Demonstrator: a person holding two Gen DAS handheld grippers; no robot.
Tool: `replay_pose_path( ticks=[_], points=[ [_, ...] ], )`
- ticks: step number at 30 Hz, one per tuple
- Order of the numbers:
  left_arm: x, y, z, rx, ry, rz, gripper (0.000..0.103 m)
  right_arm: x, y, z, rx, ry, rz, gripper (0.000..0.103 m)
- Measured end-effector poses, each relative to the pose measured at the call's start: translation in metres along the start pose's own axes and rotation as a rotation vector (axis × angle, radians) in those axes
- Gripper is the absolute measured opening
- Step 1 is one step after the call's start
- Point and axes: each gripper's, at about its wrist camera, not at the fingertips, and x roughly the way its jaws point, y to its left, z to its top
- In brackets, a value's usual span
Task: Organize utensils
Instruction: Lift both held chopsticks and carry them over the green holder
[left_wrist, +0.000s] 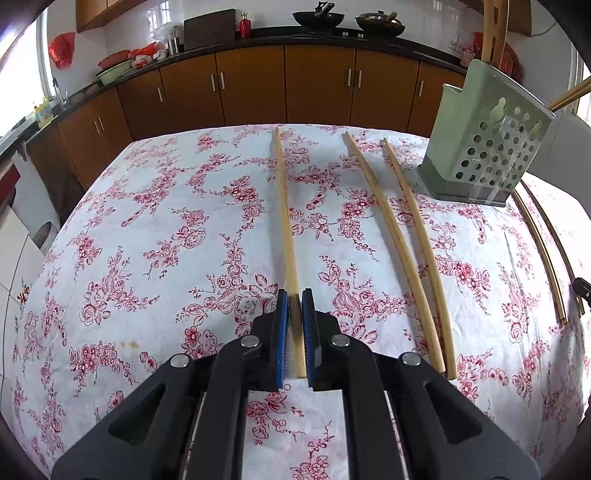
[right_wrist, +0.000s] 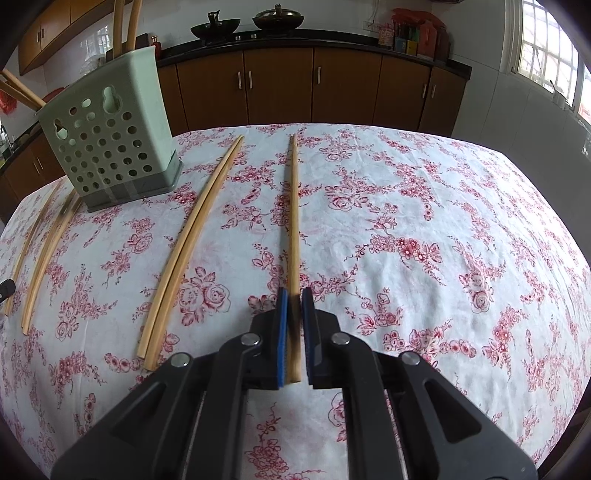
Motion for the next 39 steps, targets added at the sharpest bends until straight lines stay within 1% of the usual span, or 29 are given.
replay_pose_path(
  ticks=[4, 6, 8, 13, 19, 24, 29, 33, 39],
  points=[
    [-0.003, 0.000, -0.003, 0.005, 0.001, 0.006, 0.008, -0.003, -0.003, -0.002, 0.008, 0.003, 0.010, 0.008],
    [-0.005, 0.002, -0.004, 0.000, 0.015, 0.003, 0.007, -0.007, -0.006, -0.003, 0.016, 0.004, 0.015, 0.008],
    [-0.010, 0.006, -0.003, -0.010, 0.017, -0.009, 0.007, -0.017, -0.009, -0.002, 0.017, -0.022, 0.016, 0.008],
    [-0.042, 0.018, 0.010, -0.023, -0.056, -0.030, 0.007, -0.049, -0.021, 0.008, 0.033, -0.110, 0.037, 0.008],
    [-0.089, 0.026, 0.034, -0.043, -0.175, -0.065, 0.007, -0.087, -0.034, 0.025, 0.066, -0.218, 0.070, 0.008],
    [-0.119, 0.031, 0.055, -0.079, -0.264, -0.095, 0.007, -0.117, -0.040, 0.043, 0.090, -0.310, 0.096, 0.008],
    [-0.144, 0.032, 0.072, -0.091, -0.342, -0.123, 0.007, -0.139, -0.041, 0.056, 0.097, -0.383, 0.101, 0.008],
    [-0.154, 0.030, 0.078, -0.089, -0.372, -0.123, 0.007, -0.147, -0.044, 0.063, 0.105, -0.405, 0.105, 0.008],
    [-0.159, 0.028, 0.081, -0.091, -0.384, -0.132, 0.007, -0.151, -0.040, 0.067, 0.095, -0.423, 0.109, 0.007]
  ],
)
